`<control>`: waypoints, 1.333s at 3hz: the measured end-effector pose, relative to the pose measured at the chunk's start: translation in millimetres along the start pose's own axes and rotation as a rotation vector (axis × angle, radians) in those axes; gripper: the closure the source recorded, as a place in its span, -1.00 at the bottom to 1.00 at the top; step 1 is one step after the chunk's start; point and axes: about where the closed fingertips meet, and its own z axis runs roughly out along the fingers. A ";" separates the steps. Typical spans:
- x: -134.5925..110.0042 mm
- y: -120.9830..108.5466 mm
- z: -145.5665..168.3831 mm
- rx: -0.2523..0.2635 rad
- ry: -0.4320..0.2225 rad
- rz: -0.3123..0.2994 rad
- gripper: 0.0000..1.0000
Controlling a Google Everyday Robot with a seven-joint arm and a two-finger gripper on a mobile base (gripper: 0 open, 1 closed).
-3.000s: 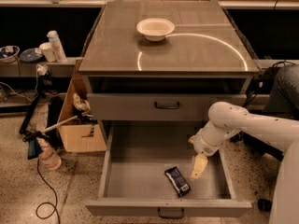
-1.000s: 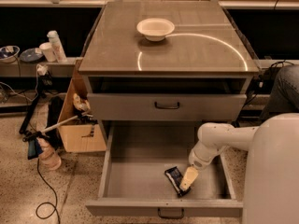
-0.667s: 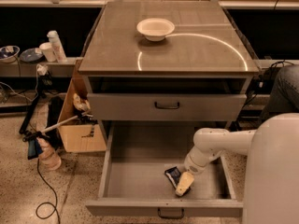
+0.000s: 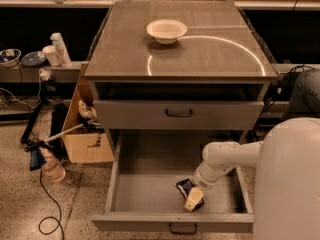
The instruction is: Pick rxbar chocolate from middle drawer and place on counter
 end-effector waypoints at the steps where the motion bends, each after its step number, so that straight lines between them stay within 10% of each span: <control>1: -27.1 3.1 11.6 0.018 -0.072 -0.012 -1.00; 4: -7.8 -7.5 18.0 0.055 -0.033 0.019 -1.00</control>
Offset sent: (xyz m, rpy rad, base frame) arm 0.0192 0.0409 -0.0024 0.0834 -0.0846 -0.0029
